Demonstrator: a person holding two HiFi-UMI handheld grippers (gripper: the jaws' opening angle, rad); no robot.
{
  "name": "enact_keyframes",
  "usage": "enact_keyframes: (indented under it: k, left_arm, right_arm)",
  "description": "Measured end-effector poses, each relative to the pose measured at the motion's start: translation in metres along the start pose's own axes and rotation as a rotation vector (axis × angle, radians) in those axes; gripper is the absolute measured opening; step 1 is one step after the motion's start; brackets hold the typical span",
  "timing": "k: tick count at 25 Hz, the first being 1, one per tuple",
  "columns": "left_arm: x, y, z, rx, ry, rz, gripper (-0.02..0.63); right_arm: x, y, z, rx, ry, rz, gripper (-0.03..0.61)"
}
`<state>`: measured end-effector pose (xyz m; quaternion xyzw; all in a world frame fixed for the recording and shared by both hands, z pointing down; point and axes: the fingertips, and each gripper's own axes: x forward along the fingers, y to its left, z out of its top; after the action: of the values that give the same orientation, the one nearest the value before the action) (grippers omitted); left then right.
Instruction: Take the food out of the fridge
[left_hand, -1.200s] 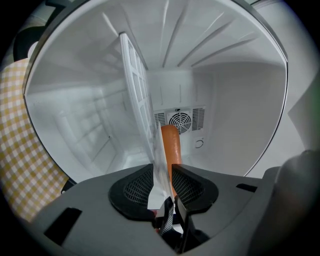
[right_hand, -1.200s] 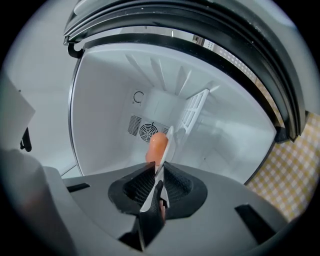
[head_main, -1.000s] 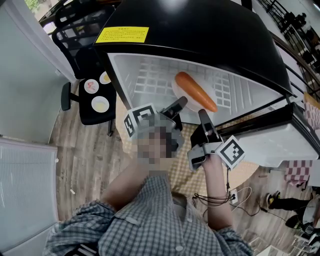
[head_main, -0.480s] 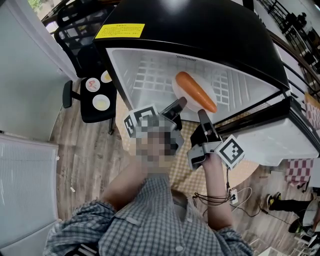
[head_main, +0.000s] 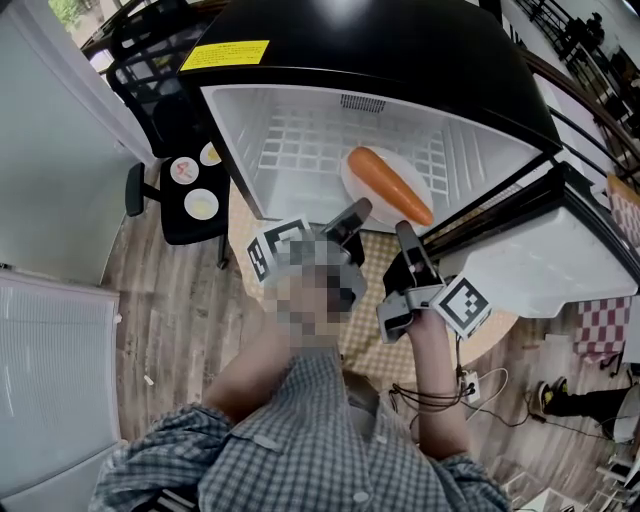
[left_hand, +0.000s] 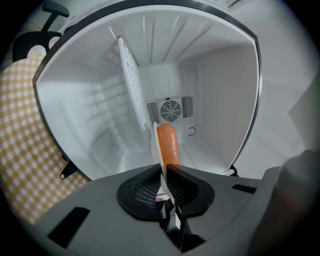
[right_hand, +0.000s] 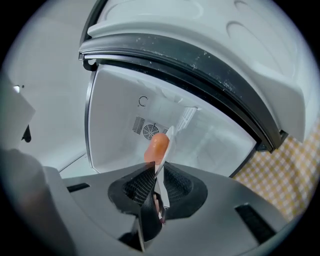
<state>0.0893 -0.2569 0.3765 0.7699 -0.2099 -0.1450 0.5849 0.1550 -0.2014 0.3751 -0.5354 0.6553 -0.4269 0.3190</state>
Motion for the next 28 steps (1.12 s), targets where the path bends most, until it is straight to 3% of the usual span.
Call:
enact_keyframes:
  k: [13,28]
  left_arm:
    - [-0.033,-0.007,-0.037,0.023,-0.028,0.022,0.038]
    - [-0.098,0.031,-0.054,-0.003,-0.136,0.098,0.038]
  right_arm:
    - [-0.04,0.005,-0.019,-0.022,0.081,0.03,0.049]
    - [-0.053,-0.004,-0.084,-0.001,0.264,0.063,0.049]
